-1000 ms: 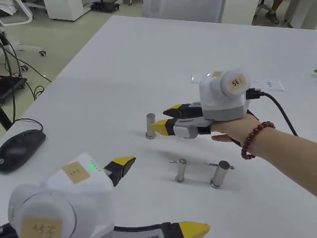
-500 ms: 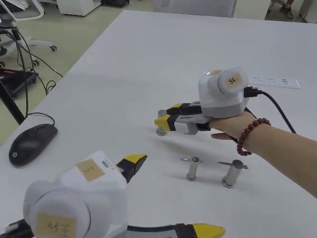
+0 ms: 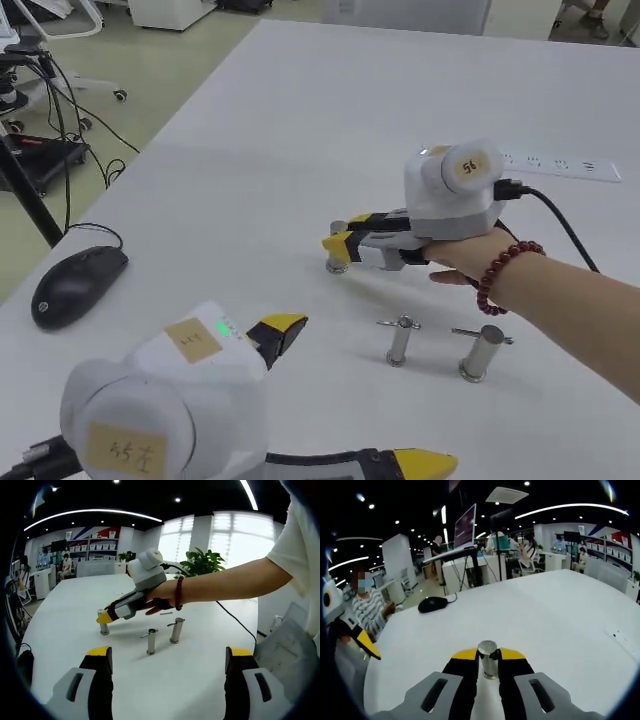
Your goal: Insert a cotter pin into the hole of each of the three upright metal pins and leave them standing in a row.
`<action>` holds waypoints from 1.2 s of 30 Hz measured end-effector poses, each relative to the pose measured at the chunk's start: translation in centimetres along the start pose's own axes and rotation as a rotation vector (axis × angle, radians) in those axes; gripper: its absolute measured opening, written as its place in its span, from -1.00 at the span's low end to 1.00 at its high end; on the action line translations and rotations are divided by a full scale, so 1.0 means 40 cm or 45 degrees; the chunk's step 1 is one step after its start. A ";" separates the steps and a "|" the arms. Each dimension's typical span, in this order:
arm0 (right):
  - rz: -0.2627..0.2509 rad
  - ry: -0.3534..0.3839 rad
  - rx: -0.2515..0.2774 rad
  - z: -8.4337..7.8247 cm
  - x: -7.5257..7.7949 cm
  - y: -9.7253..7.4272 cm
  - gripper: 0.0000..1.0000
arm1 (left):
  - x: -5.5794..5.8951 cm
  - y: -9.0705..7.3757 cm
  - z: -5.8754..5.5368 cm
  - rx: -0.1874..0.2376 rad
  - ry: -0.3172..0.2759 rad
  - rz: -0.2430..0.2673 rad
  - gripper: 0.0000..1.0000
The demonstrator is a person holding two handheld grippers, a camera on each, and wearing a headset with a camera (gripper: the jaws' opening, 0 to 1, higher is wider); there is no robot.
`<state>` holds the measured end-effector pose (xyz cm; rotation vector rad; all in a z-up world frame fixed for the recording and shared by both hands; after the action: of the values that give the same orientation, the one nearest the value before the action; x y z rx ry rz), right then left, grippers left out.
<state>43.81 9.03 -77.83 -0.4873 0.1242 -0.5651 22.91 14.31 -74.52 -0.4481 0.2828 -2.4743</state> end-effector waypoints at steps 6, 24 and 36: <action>-0.017 -0.032 -0.001 0.002 0.007 0.001 -0.71 | 0.000 0.001 0.000 0.000 0.000 -0.008 0.85; -0.021 -0.099 -0.067 -0.006 0.022 -0.045 -0.72 | 0.007 0.003 0.009 0.001 0.011 -0.023 0.85; -0.030 -0.116 -0.068 -0.019 0.046 -0.108 -0.72 | 0.018 -0.003 0.018 -0.004 0.031 -0.010 0.85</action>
<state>43.07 4.54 -76.42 -0.5660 0.0466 -0.5632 22.58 13.91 -73.66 -0.4208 0.2951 -2.4885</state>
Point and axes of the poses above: the centre of the closed fingertips' face, and the gripper's own axes: y roughly forward along the fingers, x roughly to its right, z roughly out of its top, the point moved 9 cm from there along -y, roughly backward along the fingers, and after that the axes turned 15 degrees about -z, right-handed, at the moved point
